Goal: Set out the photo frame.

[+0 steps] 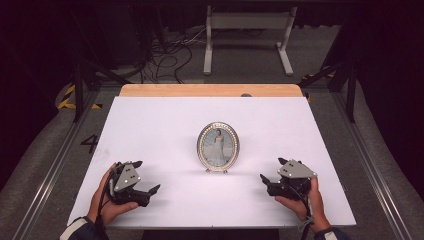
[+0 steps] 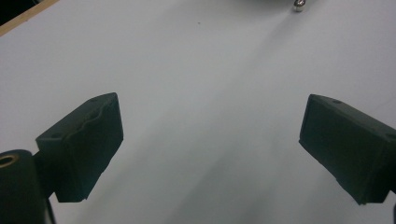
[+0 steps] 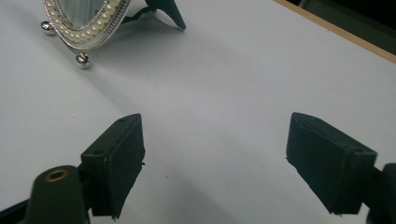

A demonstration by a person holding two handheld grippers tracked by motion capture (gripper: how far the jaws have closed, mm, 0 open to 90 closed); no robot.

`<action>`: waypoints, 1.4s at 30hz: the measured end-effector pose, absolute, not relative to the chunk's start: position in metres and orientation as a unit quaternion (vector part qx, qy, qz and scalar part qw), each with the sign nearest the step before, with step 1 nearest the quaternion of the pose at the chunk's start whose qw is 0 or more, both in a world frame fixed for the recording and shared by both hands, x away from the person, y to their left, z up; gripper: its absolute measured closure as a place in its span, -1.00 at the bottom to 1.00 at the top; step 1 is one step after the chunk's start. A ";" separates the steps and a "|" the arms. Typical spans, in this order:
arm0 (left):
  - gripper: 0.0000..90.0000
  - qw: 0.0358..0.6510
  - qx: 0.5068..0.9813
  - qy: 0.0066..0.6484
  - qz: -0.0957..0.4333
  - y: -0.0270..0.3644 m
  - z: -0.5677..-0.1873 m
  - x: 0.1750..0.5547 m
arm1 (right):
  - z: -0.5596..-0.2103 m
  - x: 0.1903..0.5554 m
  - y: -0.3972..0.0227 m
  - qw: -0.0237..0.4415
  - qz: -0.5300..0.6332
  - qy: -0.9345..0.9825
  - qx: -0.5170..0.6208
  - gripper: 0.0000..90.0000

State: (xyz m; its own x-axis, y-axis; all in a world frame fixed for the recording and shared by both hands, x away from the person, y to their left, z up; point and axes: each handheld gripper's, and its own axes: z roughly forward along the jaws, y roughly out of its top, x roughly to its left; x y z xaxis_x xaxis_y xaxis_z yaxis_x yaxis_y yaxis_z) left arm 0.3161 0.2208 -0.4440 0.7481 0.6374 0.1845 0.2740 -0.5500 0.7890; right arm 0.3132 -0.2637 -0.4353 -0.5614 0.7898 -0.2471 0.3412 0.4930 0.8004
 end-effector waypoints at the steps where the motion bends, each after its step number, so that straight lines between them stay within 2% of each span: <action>1: -0.85 0.396 0.846 0.272 0.231 0.224 -0.444 0.315 | -0.435 0.312 -0.266 0.312 0.362 0.805 0.353 -0.56; 24: -0.86 0.426 0.815 0.326 0.217 0.272 -0.452 0.300 | -0.445 0.292 -0.308 0.331 0.367 0.779 0.385 -0.59; 42: -0.86 0.428 0.808 0.342 0.216 0.273 -0.456 0.302 | -0.444 0.289 -0.307 0.344 0.378 0.767 0.388 -0.60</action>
